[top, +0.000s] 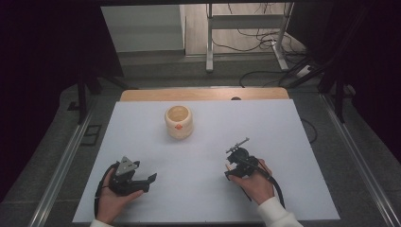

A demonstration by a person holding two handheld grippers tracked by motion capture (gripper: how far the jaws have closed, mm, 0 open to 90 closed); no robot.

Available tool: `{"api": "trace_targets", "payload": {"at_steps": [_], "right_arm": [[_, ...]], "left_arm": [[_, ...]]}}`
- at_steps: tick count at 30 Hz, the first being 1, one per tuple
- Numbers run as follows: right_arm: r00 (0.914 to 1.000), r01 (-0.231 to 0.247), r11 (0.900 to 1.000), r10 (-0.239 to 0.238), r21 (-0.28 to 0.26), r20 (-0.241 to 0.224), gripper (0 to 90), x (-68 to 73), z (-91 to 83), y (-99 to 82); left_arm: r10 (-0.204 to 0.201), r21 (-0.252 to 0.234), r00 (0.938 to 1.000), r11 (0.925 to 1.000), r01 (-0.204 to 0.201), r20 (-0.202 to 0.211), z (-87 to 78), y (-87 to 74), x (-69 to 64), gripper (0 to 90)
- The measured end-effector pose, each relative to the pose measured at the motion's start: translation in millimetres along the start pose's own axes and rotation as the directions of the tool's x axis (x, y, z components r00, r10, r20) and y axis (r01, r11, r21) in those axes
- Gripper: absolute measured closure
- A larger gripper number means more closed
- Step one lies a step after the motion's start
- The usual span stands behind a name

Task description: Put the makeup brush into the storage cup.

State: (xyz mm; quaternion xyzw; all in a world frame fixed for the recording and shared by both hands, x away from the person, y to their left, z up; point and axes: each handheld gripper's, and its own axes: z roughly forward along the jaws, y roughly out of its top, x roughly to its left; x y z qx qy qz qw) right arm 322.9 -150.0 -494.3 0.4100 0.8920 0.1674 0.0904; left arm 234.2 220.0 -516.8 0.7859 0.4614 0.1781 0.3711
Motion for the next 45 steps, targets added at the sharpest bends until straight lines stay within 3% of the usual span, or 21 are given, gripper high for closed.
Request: {"api": "trace_targets", "payload": {"at_steps": [7,9,11,14,16,23,37,45], "right_arm": [[0.9998,0.02,0.998,-0.021,0.059,0.003,52.1,5.2,6.1,2.2],[0.9997,0.022,0.998,-0.022,0.059,0.005,54.4,5.5,6.1,2.2],[0.9995,0.033,0.9974,-0.033,0.064,-0.001,62.3,6.9,5.3,2.3],[0.9995,0.03,0.9971,-0.03,0.07,0.002,64.9,7.6,5.3,2.4],[0.9998,0.022,0.9967,-0.022,0.079,-0.003,73.1,7.4,4.9,3.1],[0.9995,0.028,0.9957,-0.027,0.089,-0.018,84.4,7.7,5.4,4.9],[0.999,0.04,0.9963,-0.039,0.076,-0.022,85.0,4.1,3.7,5.2],[0.9991,0.028,0.9994,-0.029,-0.02,-0.03,85.1,-2.7,-17.3,6.3]], "left_arm": [[-0.002,-0.002,1.0,1.0,0.002,-0.002,0.0,-0.5,0.9,18.7],[-0.002,-0.001,1.0,1.0,0.002,-0.003,-0.3,-0.6,1.0,18.7],[-0.004,-0.001,1.0,1.0,0.004,-0.003,-0.3,-0.8,1.3,18.6],[-0.005,-0.001,1.0,1.0,0.005,-0.004,-0.1,-1.0,1.6,18.7],[-0.005,-0.001,1.0,1.0,0.005,-0.004,-0.2,-0.9,1.3,18.6],[-0.005,0.0,1.0,1.0,0.005,-0.006,0.5,-1.2,1.5,18.5],[-0.008,-0.005,0.9999,1.0,0.008,-0.008,-0.4,-1.6,2.7,18.5],[-0.011,-0.003,0.9999,0.9999,0.011,-0.012,-0.6,-1.6,3.3,18.5]]}}
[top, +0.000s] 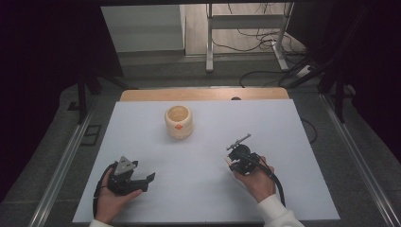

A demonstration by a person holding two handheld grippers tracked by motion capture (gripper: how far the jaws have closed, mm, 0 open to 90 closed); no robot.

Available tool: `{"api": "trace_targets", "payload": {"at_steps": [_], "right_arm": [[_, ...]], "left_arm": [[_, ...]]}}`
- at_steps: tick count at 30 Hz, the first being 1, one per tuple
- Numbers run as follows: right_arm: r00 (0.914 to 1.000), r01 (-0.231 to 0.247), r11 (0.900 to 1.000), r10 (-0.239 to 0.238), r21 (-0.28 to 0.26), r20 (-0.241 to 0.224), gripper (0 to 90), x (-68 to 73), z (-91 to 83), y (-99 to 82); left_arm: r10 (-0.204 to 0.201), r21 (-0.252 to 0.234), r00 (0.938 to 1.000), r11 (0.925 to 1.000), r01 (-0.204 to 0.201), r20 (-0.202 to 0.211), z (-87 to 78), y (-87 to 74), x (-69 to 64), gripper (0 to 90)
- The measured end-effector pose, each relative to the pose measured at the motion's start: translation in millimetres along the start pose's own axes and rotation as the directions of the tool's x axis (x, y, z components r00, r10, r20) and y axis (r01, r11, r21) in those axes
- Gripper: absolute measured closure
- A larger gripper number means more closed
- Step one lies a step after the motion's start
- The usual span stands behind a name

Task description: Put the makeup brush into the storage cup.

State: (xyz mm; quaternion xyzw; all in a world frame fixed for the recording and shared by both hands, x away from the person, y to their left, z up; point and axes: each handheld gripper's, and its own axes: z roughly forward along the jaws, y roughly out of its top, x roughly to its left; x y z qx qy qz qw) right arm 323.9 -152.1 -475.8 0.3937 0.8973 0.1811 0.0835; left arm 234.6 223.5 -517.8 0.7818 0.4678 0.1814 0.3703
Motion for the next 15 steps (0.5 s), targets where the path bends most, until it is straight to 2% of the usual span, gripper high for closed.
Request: {"api": "trace_targets", "payload": {"at_steps": [2,5,6,15], "right_arm": [[0.9999,-0.012,0.999,0.012,-0.042,0.0,85.2,-4.0,-7.9,-0.5],[0.9998,-0.017,0.9976,0.017,-0.067,-0.006,85.2,-6.4,-11.8,-1.2],[0.9997,-0.023,0.9957,0.021,-0.09,-0.015,85.1,-8.3,-15.6,-1.6],[0.9987,-0.042,0.9882,0.037,-0.147,-0.036,85.1,-14.6,-24.6,-2.9]], "left_arm": [[0.003,0.0,1.0,1.0,-0.003,0.001,0.6,-0.1,-0.8,18.5],[0.006,0.003,1.0,1.0,-0.006,0.0,0.4,0.2,-1.3,18.5],[0.006,0.002,1.0,1.0,-0.006,0.0,0.3,0.3,-1.4,18.5],[0.003,0.004,1.0,1.0,-0.003,-0.004,0.5,-0.7,-0.2,18.5]]}}
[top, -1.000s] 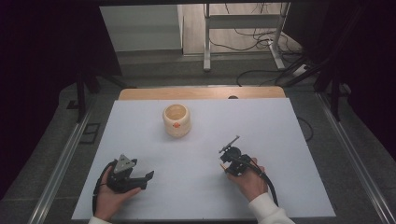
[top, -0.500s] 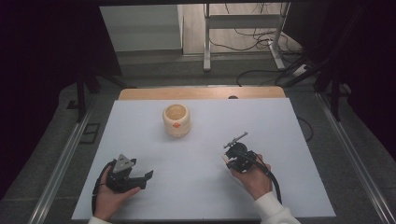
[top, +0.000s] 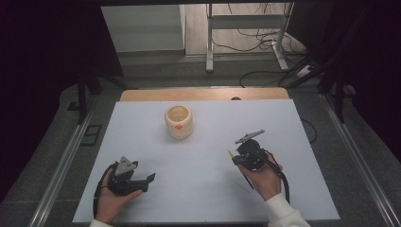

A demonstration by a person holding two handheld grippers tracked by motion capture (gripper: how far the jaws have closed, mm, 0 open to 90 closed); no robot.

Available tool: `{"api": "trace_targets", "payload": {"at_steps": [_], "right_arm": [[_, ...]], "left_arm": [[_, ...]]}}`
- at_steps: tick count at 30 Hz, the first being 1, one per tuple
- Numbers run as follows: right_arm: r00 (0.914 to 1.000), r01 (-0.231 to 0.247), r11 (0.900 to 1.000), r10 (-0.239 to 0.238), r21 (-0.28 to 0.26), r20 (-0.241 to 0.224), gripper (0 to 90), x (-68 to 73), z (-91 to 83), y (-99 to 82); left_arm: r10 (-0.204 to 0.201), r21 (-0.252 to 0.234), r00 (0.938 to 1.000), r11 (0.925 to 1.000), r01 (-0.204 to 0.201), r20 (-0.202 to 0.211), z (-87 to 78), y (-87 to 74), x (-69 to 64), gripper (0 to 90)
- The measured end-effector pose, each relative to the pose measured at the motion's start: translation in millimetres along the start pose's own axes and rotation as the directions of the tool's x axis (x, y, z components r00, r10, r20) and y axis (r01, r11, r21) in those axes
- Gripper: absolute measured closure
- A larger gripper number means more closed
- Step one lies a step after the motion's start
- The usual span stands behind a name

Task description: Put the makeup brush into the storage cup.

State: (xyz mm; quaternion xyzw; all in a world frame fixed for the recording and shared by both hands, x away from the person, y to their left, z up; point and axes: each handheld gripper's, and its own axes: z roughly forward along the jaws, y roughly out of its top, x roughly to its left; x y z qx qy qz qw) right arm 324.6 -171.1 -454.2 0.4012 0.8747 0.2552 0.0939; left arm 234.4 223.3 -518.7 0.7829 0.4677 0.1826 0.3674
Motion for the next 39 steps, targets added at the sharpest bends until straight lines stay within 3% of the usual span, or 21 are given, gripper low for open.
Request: {"api": "trace_targets", "payload": {"at_steps": [15,18,24,31,39], "right_arm": [[0.9991,-0.024,0.9958,0.02,-0.088,-0.038,85.1,-12.6,-9.8,-1.8],[0.9968,-0.046,0.9911,0.037,-0.125,-0.072,85.1,-14.0,-15.2,1.7],[0.9973,-0.043,0.9859,0.033,-0.162,-0.066,85.1,-12.9,-22.9,11.1],[0.9935,-0.05,0.9784,0.028,-0.201,-0.11,85.1,-12.4,-26.6,25.0],[0.9912,-0.062,0.9718,0.033,-0.227,-0.128,85.1,-17.7,-27.3,22.3]], "left_arm": [[-0.005,-0.005,1.0,1.0,0.005,0.001,-0.9,0.9,1.4,18.6],[-0.006,-0.001,1.0,1.0,0.006,-0.001,-0.1,1.3,1.1,18.6],[-0.006,-0.009,1.0,0.9999,0.006,-0.004,-2.3,1.0,1.6,18.6],[-0.004,-0.005,1.0,1.0,0.004,-0.007,-2.3,0.1,2.4,18.6],[-0.004,-0.003,0.9999,1.0,0.004,-0.013,-2.2,-0.8,3.3,18.6]]}}
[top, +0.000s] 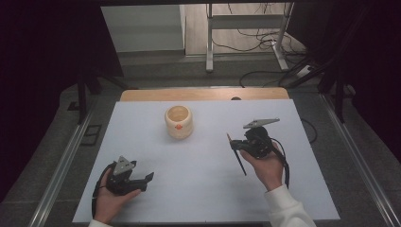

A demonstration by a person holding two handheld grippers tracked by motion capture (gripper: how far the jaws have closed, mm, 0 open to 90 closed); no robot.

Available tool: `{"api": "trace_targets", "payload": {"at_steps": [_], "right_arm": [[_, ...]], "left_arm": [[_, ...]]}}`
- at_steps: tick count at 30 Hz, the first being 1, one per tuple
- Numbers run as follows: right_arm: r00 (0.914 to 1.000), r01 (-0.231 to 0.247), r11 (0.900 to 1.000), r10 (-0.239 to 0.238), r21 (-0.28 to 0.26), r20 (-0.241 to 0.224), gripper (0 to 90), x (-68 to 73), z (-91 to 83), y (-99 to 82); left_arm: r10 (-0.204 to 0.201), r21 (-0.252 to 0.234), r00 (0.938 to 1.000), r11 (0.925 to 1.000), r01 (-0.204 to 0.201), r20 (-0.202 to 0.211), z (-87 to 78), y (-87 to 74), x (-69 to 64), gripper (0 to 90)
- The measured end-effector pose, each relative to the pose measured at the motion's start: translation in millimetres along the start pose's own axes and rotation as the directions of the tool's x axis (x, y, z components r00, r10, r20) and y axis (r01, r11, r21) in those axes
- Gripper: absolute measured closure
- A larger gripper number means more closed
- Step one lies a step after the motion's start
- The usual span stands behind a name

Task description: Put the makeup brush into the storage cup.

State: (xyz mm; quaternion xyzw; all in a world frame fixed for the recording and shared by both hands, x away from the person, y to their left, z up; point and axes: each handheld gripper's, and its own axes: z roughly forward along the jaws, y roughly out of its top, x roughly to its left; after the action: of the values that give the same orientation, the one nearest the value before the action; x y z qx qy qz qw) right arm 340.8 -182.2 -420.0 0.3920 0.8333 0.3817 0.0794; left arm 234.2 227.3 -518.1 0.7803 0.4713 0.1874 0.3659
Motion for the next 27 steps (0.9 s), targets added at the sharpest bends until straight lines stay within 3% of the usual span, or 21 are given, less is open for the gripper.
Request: {"api": "trace_targets", "payload": {"at_steps": [14,27], "right_arm": [[0.9999,-0.012,0.9993,0.012,-0.036,-0.003,85.0,-6.8,-8.3,-2.1],[0.9984,-0.021,0.9956,0.017,-0.092,-0.053,85.1,-9.7,-18.7,-1.3]], "left_arm": [[-0.002,0.006,1.0,1.0,0.002,-0.004,-0.2,-3.0,-1.6,18.6],[-0.025,0.004,0.9995,0.9997,0.025,-0.021,-3.1,-1.3,-9.8,18.5]]}}
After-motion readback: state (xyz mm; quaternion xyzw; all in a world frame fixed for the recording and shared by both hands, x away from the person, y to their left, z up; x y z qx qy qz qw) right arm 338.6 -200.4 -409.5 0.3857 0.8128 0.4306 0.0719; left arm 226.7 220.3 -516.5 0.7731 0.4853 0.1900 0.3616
